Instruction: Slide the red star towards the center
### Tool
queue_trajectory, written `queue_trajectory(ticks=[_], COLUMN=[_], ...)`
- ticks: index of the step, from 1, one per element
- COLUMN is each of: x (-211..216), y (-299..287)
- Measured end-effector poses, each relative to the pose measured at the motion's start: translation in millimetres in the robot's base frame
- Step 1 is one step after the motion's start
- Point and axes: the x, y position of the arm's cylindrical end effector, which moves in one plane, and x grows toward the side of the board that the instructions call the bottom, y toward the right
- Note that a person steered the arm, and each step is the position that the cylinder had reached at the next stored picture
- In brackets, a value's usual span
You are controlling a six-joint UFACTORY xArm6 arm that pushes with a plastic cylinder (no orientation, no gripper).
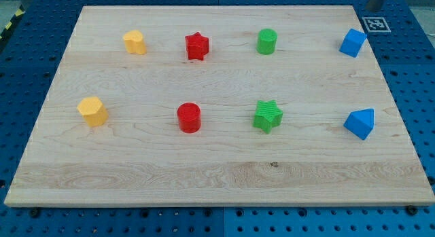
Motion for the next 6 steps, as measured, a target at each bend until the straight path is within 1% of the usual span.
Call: queue_trajectory(ticks=[2, 3, 4, 5, 6], x=[1.0, 8.6, -8.5, 38.8, 62.3], y=[0.1, -28.6, -95.2, -160.1, -257.3])
